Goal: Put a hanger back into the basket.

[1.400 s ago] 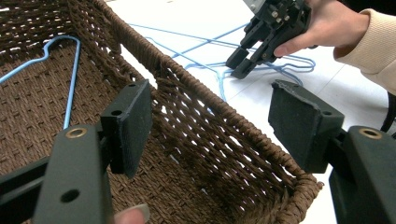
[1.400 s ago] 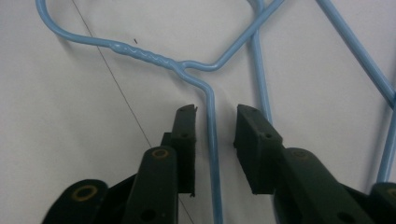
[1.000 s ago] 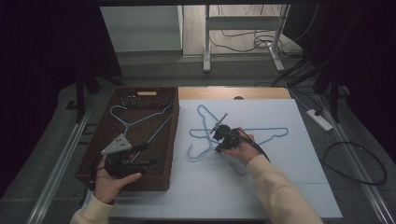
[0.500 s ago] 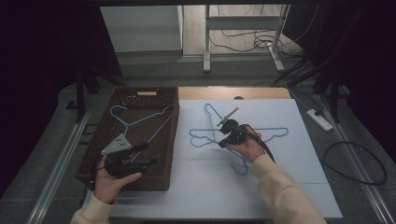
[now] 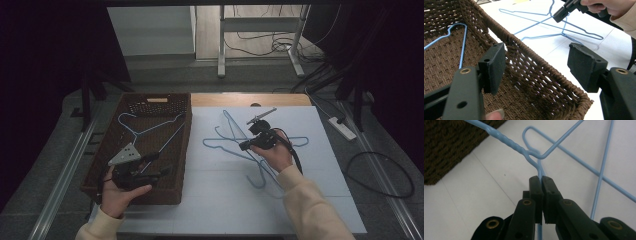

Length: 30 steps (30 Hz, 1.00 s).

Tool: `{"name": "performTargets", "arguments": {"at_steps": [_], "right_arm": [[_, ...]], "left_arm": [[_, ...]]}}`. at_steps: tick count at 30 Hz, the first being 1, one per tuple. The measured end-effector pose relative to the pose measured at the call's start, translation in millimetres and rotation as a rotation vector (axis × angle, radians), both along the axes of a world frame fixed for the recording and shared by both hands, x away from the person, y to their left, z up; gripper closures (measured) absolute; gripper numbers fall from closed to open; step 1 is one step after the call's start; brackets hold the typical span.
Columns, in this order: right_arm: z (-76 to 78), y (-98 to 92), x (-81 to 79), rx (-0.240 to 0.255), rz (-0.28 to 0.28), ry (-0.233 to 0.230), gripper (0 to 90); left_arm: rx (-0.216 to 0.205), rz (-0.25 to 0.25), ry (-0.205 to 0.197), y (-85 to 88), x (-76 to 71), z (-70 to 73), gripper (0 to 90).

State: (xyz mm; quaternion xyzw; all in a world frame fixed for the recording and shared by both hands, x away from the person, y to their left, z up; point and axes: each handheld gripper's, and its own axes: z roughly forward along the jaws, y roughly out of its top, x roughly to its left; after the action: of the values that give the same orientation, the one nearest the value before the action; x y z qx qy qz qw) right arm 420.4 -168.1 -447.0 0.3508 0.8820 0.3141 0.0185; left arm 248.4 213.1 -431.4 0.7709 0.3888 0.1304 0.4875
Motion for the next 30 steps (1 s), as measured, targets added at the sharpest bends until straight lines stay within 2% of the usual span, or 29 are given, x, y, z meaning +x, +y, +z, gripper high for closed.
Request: {"name": "performTargets", "arguments": {"at_steps": [3,4,6,8,16,18,19,30], "right_arm": [[3.4,-2.9,-0.6,0.022,-0.013,-0.008,88.3],[7.8,-5.8,-2.3,0.057,-0.025,-0.020,88.2],[9.5,-6.7,-3.1,0.069,-0.028,-0.023,88.3],[16.4,-9.3,-8.0,0.114,-0.040,-0.037,88.2],[27.3,-10.8,-18.5,0.188,-0.068,-0.070,88.2],[28.6,-11.2,-20.1,0.207,-0.074,-0.071,88.2],[29.3,-11.9,-21.5,0.233,-0.078,-0.070,88.2],[29.1,-8.8,-35.2,0.320,-0.107,-0.084,88.2]], "left_arm": [[-0.001,-0.001,-0.001,-0.5,0.1,0.3,31.4],[-0.001,-0.002,-0.001,-1.0,0.4,0.5,31.4],[-0.001,-0.002,-0.001,-1.2,0.5,0.5,31.4],[-0.002,-0.002,-0.001,-2.0,0.8,0.3,31.4],[-0.002,-0.009,-0.001,-5.8,0.4,1.2,31.4],[-0.003,-0.010,0.001,-6.9,0.6,1.2,31.4],[-0.001,-0.013,0.000,-8.2,0.8,1.1,31.4],[-0.004,-0.034,0.002,-20.7,0.5,5.0,31.4]]}}
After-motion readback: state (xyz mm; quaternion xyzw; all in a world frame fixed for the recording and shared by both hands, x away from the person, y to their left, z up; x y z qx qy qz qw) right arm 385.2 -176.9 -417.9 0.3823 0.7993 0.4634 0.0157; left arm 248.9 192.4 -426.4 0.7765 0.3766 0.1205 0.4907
